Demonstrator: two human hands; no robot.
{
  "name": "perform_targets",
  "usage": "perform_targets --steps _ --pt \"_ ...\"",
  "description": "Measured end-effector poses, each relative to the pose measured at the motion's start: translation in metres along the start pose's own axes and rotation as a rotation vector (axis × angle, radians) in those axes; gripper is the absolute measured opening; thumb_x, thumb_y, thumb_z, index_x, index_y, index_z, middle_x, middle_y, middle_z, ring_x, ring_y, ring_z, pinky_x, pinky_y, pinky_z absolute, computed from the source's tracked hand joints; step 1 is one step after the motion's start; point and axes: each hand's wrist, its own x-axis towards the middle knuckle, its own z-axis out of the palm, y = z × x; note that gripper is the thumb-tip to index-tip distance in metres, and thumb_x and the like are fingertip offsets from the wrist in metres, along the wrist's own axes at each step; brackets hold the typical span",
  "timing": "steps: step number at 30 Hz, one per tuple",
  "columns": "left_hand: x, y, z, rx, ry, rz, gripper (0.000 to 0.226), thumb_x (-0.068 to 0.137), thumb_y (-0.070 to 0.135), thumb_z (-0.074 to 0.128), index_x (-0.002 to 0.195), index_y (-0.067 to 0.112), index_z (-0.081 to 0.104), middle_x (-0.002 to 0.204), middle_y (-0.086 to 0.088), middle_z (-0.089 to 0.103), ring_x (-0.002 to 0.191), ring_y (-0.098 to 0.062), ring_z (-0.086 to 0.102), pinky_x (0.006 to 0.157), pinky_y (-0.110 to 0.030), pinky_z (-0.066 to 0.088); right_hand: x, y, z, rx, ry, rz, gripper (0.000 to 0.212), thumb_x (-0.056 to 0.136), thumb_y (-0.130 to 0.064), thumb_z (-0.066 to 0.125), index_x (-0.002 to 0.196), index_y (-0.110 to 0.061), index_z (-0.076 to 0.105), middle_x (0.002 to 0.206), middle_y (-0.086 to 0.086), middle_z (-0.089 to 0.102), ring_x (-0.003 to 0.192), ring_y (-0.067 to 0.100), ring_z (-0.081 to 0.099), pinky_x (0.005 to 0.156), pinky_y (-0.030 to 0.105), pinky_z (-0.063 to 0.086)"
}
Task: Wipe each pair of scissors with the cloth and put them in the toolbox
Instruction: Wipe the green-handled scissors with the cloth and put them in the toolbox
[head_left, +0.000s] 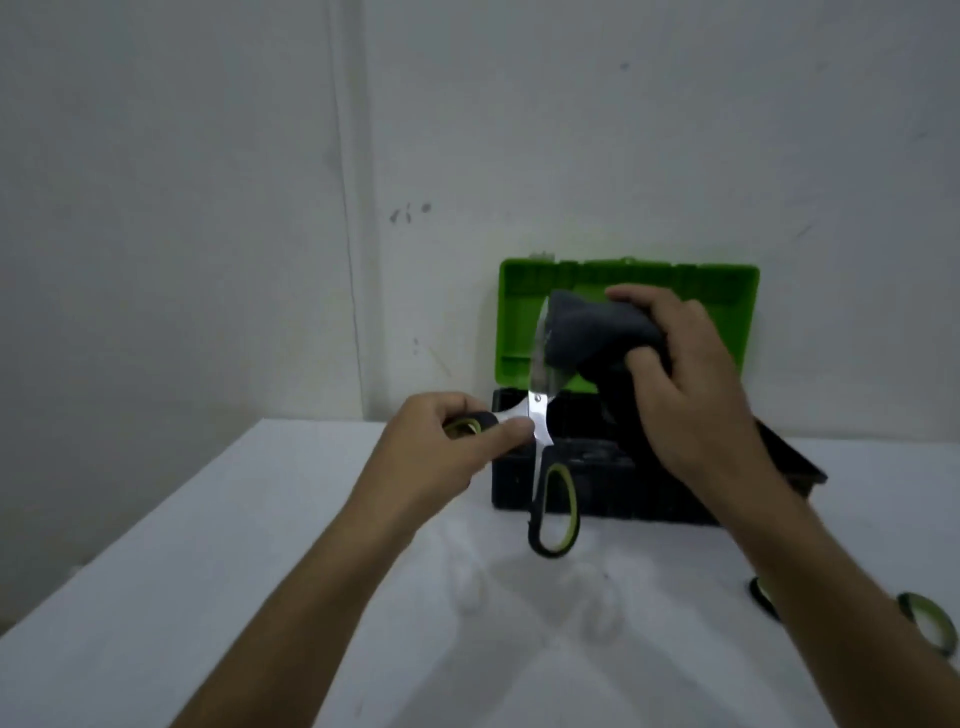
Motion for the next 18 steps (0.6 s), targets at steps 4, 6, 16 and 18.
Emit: perform_targets --steps 4,6,16,18 --pt "0.013 0.008 0.017 0.149 0.103 0.103 0.045 0.064 0.059 0.078 0.062 0.017 0.063 0.042 0.014 0.05 0.039 0.0 0.045 0.046 -0.017 0.033 -0.015 0.001 0.018 -0.007 -0.094 0.025 0.047 0.098 -0.056 0.035 0.142 -0.04 0.039 0.113 -0.007 0.028 0.095 -0.007 0.05 0.075 0.001 0.043" --pt "0.015 0.009 0.026 0.198 0.127 0.143 0.045 0.06 0.06 0.079 0.054 0.022 0.056 0.04 0.018 0.05 0.04 0.002 0.047 0.039 -0.011 0.029 -0.022 0.004 0.026 -0.111 -0.134 -0.015 0.054 0.094 -0.065 0.03 0.143 -0.045 0.038 0.113 -0.009 0.022 0.085 0.001 0.056 0.069 0.013 0.052" --pt "0.019 -0.007 0.024 0.284 0.049 0.254 0.051 0.047 0.059 0.086 0.053 0.019 0.055 0.041 0.011 0.04 0.039 -0.006 0.036 0.039 -0.014 0.027 -0.01 0.038 0.013 -0.32 0.111 -0.133 0.039 0.095 -0.041 0.056 0.133 -0.031 0.06 0.112 0.002 0.037 0.082 0.004 0.044 0.06 0.018 0.05" --pt "0.018 -0.01 0.021 0.317 0.028 0.219 0.055 0.045 0.062 0.085 0.055 0.016 0.057 0.042 0.01 0.037 0.04 -0.008 0.033 0.039 -0.015 0.027 -0.006 0.049 0.005 -0.354 0.148 -0.044 0.036 0.096 -0.04 0.056 0.13 -0.031 0.062 0.111 -0.002 0.035 0.082 0.006 0.047 0.063 0.007 0.039"
